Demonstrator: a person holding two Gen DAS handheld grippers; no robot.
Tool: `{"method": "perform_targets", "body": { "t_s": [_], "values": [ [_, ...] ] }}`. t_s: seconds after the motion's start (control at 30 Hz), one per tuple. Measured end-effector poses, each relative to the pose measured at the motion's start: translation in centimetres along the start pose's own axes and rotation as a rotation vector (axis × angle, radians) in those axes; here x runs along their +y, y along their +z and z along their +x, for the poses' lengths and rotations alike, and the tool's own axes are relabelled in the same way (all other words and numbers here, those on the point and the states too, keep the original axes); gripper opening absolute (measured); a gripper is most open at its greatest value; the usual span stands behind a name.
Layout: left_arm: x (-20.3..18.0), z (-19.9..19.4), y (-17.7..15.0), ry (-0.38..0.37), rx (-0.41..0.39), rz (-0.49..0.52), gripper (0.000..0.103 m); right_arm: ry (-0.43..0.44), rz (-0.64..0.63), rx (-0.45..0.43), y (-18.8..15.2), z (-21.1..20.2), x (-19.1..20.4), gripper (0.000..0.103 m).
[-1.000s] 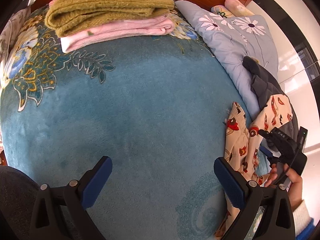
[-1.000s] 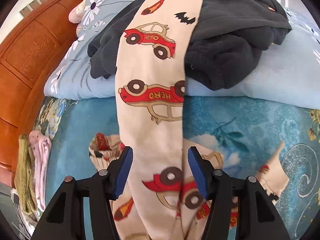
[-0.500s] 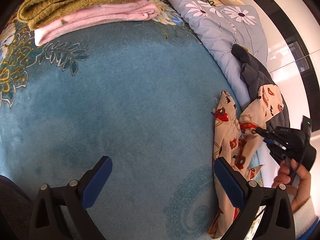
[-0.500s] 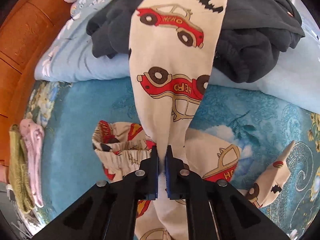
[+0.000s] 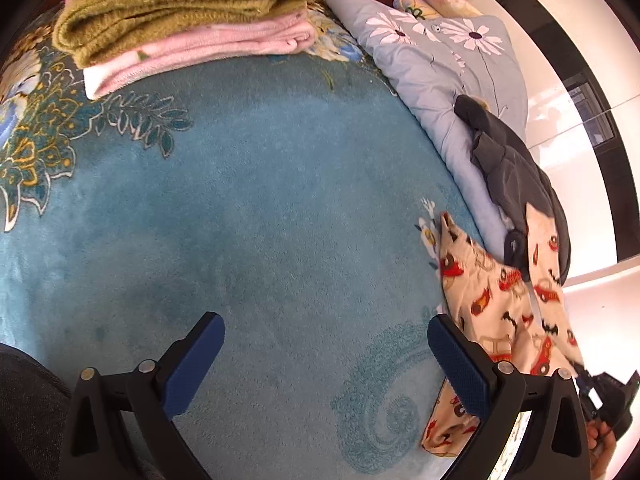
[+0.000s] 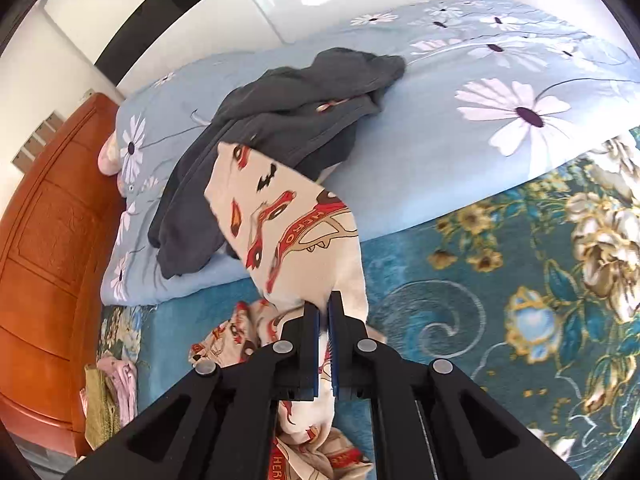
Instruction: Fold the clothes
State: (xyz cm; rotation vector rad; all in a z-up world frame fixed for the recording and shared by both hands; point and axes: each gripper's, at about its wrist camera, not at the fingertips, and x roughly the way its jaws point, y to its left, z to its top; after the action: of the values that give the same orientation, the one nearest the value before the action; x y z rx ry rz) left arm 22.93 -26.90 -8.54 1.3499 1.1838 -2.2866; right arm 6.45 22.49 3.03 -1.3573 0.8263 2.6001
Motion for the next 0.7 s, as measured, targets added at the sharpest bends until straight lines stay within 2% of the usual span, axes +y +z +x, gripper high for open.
{"method": "perform_targets", "body": {
  "t_s": [0.17, 0.3, 0.4, 0.53, 0.63, 0.7],
  "values": [
    [0.2, -2.1, -0.3, -0.004, -0.059, -0.022, 0.103, -0.007, 0.016, -0.071, 1.6, -5.1, -5.2, 0.004],
    [-0.3, -3.7, -0.9, -0.005, -0.084, 0.007, 0.103, -0.022, 0.029, -0.105, 1.0, -8.1, -9.6, 0.004],
    [-0.7, -4.5, -1.4, -0.011, -0.093, 0.014, 0.103, -0.093, 0.075, -0.075, -0.8, -8.1, -14.3, 0.004],
    [-1.4, -5.1, -1.9, -0.012, -0.101, 0.029, 0.103, -0.151, 0.218, 0.026, -4.5, -6.3, -21.2, 0.004],
    [-2.5, -5.3, -2.7, -0.008, -0.087, 0.059, 0.103, -0.214, 0.241, 0.074, -6.3, -5.6, -23.8, 0.004],
    [-3.3, -5.4, -3.3, -0.006, -0.076, 0.083, 0.103, -0.251, 0.271, 0.082, -6.6, -5.7, -25.2, 0.012]
  ]
}}
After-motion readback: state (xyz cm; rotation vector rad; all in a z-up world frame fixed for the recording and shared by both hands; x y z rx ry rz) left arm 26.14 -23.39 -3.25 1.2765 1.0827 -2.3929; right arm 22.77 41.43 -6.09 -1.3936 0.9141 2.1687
